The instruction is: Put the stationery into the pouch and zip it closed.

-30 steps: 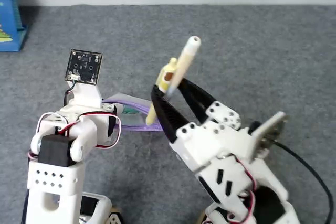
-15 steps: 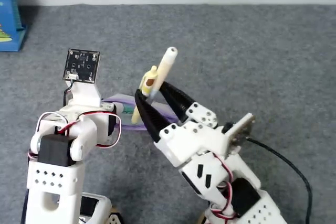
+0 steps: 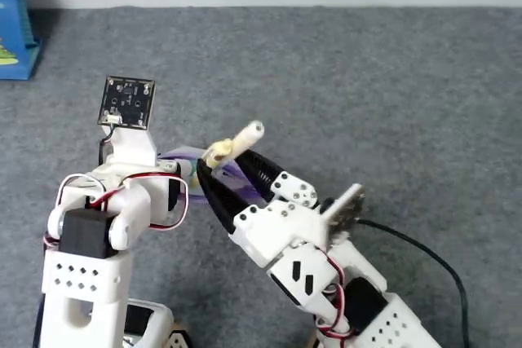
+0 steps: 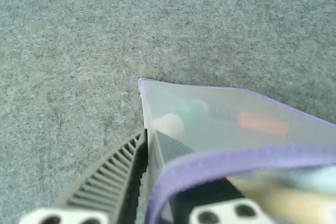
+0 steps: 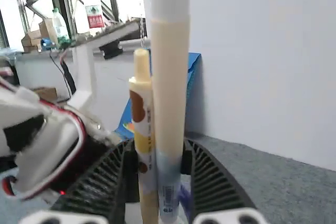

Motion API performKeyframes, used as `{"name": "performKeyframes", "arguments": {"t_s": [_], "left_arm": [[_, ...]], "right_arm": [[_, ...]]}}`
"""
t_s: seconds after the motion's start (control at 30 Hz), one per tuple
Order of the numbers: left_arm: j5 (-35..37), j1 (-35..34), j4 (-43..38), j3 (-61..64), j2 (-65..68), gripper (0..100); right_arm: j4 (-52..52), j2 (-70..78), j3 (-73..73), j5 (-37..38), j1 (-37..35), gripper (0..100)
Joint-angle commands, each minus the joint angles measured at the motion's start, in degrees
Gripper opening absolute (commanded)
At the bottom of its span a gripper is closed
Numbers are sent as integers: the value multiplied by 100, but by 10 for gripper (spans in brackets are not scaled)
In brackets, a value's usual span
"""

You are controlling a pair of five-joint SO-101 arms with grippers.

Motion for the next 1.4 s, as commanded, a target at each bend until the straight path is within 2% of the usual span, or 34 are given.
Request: {"name": "performKeyframes", "arguments": {"t_s": [0.0,0.17,0.23,0.8,0.9,1.0,1.1,1.13,1.23,1.37], "left_arm": [[79,-26,-176,-277,35,12],[70,-26,-176,-268,35,12],[70,-26,-176,-259,35,12],[62,-44,-132,-224,35,12],[53,-281,-176,-171,26,12],[-18,-440,-220,-163,26,12],[-35,-457,-229,-163,26,12],[-35,-457,-229,-163,26,12],[-35,-431,-220,-163,26,12],[-35,-431,-211,-154,26,12]], "right_arm": [[-48,-22,185,571,-84,39],[523,-31,105,703,-84,251],[892,-31,-158,703,-84,290],[3609,-40,-3156,-264,-57,260],[4303,-40,-3534,-554,-57,257],[4971,-40,-3666,-888,-57,179],[5332,-13,-3666,-1020,-57,33],[5385,22,-3657,-1020,-57,0],[5121,31,-3323,-1020,-57,47],[3855,40,-2286,-985,-57,7]]}}
